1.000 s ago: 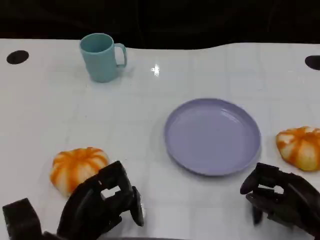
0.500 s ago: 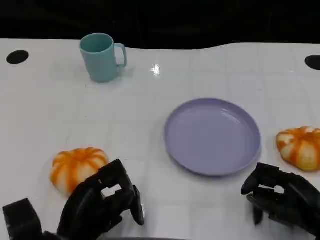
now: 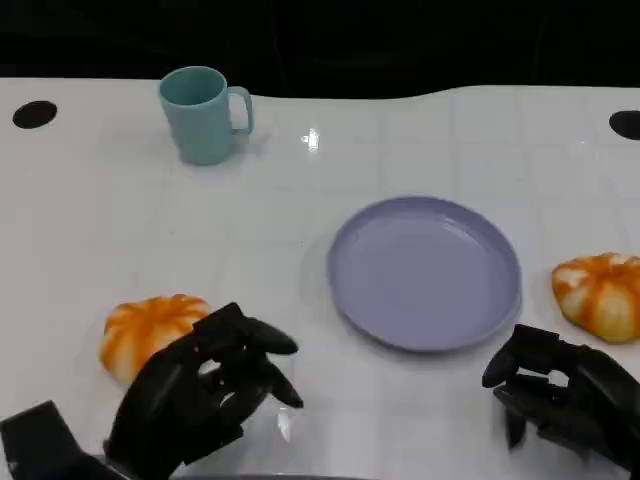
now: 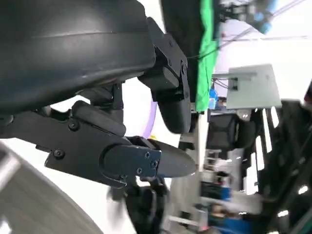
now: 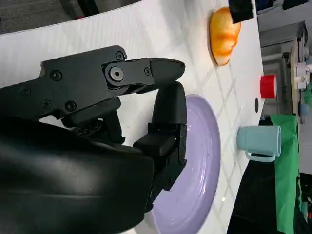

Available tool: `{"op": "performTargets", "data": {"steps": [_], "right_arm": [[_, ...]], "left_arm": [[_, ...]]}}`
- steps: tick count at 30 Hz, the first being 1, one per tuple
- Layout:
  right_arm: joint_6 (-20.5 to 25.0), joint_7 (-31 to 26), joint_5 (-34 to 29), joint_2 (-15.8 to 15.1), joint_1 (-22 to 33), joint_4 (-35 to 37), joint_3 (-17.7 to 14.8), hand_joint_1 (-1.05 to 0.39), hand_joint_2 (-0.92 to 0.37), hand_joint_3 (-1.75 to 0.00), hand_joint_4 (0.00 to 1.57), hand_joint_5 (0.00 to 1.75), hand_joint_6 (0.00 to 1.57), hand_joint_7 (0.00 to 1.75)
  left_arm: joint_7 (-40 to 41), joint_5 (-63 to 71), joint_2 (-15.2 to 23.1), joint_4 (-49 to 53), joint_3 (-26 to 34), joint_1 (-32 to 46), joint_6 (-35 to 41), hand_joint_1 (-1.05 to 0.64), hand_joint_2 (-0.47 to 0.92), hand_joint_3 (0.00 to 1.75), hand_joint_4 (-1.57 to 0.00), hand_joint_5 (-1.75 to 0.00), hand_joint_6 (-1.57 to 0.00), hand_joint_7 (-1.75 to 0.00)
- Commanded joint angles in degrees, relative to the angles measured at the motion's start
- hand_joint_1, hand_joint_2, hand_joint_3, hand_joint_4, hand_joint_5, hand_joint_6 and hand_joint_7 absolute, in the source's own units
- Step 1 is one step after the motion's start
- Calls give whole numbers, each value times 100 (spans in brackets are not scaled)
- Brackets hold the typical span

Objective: Grasp the bread from the table and place it into the plate.

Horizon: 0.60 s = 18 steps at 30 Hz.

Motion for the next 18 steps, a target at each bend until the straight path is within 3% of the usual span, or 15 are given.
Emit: {"op": "performTargets", "data": {"steps": [1, 4, 14, 18], "right_arm": [[194, -58, -84, -38, 160, -3, 25, -51, -92, -29, 66, 175, 65, 141], [261, -82, -93, -36, 190, -77, 36, -53, -92, -28, 66, 175, 65, 141], [207, -121, -141, -38, 236, -154, 66, -53, -92, -30, 66, 175, 63, 141], [345, -225, -182, -45, 265, -250, 96, -54, -92, -29, 66, 175, 64, 141]], "left_arm": [[438, 554, 264, -376, -54, 113, -258, -74, 92, 29, -33, -103, -36, -51], [876, 1114, 404, -726, -77, 198, -406, -70, 92, 28, -28, -93, -38, -36], [2246, 3148, 1161, -1584, -8, 242, -593, -65, 92, 27, -14, -81, -38, -20], [2546, 4065, 1541, -2167, 33, 324, -249, -59, 92, 21, -9, -80, -36, -15]]}}
